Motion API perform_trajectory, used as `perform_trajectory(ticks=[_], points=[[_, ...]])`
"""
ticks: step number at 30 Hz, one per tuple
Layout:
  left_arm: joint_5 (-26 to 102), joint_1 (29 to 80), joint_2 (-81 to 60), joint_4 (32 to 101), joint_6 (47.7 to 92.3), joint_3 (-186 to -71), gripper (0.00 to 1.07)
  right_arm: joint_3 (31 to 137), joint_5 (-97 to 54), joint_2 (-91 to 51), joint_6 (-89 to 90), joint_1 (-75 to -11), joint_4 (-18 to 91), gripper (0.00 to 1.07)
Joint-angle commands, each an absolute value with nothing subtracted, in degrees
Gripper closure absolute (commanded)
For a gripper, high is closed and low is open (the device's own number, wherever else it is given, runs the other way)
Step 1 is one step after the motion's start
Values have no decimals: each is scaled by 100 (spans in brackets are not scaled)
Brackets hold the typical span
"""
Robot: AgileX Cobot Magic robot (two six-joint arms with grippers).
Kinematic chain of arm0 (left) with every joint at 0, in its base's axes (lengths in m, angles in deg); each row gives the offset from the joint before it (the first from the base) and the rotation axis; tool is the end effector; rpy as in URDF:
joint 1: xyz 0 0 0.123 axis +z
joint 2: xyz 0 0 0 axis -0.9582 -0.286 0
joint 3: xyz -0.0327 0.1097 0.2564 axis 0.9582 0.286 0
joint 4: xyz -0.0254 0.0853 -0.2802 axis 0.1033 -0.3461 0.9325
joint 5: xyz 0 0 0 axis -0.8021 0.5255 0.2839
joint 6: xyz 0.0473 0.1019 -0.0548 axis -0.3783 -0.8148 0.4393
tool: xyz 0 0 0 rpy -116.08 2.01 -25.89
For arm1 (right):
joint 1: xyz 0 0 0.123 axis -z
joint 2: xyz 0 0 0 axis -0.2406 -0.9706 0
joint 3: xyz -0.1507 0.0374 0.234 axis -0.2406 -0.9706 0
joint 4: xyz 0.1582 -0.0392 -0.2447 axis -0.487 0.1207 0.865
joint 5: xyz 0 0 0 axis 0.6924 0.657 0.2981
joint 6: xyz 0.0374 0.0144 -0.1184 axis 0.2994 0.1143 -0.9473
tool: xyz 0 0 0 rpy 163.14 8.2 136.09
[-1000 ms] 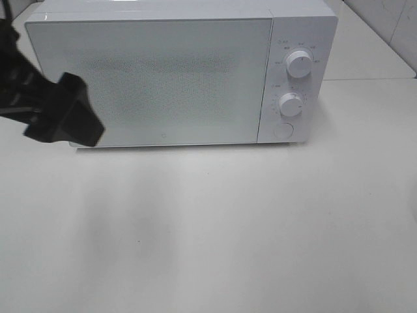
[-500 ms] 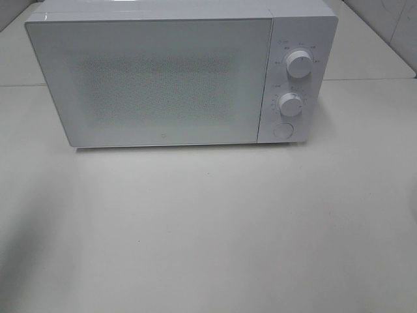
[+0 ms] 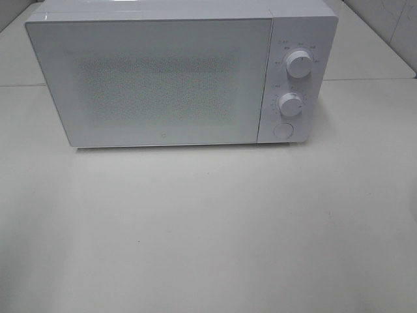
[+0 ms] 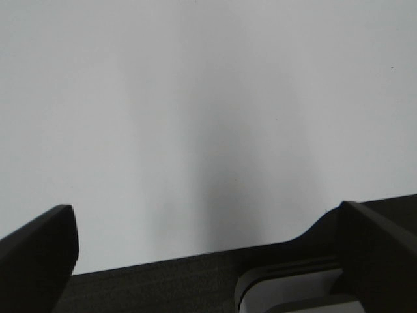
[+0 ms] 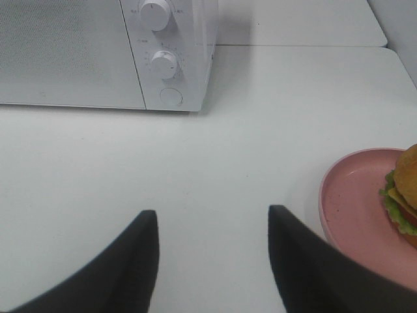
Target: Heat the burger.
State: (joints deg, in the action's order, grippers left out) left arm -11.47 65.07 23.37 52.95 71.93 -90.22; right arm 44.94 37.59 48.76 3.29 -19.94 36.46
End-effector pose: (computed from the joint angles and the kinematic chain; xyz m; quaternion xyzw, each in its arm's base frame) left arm 0.1493 -0.0240 0.2371 0.0832 0.9584 -0.0249 0.2720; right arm 0.0710 0.0076 0.2926 -0.0550 0.8258 0.0216 0.5609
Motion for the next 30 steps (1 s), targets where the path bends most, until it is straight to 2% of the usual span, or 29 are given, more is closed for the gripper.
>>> perform_trajectory(ticks=[1, 6, 8, 11, 30], points=[[-1124, 6536, 2727, 5272, 7233, -8925, 5, 4477, 3719, 5025, 335, -1977, 3646, 54], [-1113, 6645, 3191, 5284, 7233, -8896, 6, 4477, 3719, 5025, 335, -1977, 3646, 54], [-1113, 7046, 3300, 5353, 7244, -8890, 6, 4477, 3719, 5025, 335, -1977, 3646, 54], [-1221, 7338, 3529, 5404, 7267, -8776, 6, 4477, 3719, 5025, 335, -1977, 3646, 54], [-1216, 7332, 5414, 5341, 7382, -8776, 6, 4477, 3719, 5025, 335, -1977, 3646, 54]])
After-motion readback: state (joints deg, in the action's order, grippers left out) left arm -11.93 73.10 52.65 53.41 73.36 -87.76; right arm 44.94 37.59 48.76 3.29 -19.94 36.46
